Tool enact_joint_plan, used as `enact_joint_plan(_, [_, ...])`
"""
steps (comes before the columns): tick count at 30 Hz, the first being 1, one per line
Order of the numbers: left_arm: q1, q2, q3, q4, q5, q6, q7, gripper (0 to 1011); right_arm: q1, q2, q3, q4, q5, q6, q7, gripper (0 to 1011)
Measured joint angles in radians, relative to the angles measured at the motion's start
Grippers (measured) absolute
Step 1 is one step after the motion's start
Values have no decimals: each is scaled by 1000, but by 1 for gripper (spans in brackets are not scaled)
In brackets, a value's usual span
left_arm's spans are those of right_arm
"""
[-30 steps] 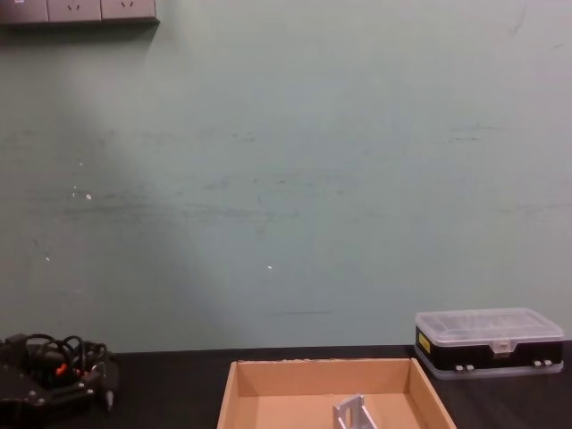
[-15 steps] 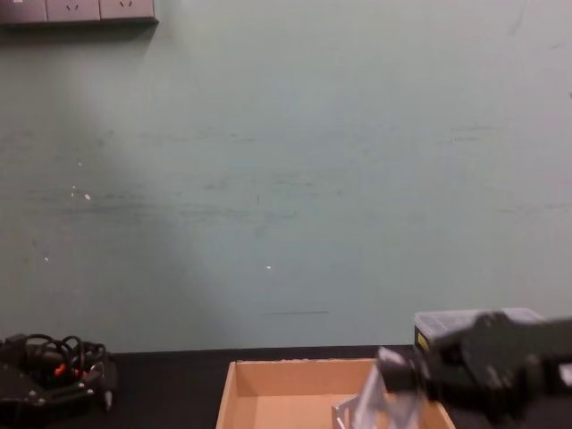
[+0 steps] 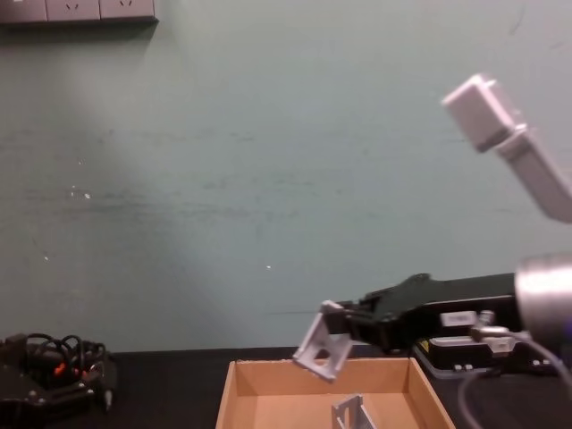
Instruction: Use one hand to pick up the angle iron from the table and place it into the box.
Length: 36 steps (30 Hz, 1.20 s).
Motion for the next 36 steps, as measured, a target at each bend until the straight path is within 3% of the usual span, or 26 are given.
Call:
enact_joint_plan(8, [0,0,0,0,0,0,0,1000,85,-103,-45,119,-77,53,-27,79])
enact_joint_plan(19, [0,0,0,0,0,0,0,1000,154,-196,-90,227,-162,143,-57,79])
enact_joint_plan(27, [0,0,0,0,0,0,0,1000,165,-229,-103,254,-202,187,-66,79])
enact_joint_plan(36, [0,0,0,0,0,0,0,1000,165,-233,-106,257,-216,202,-70,79])
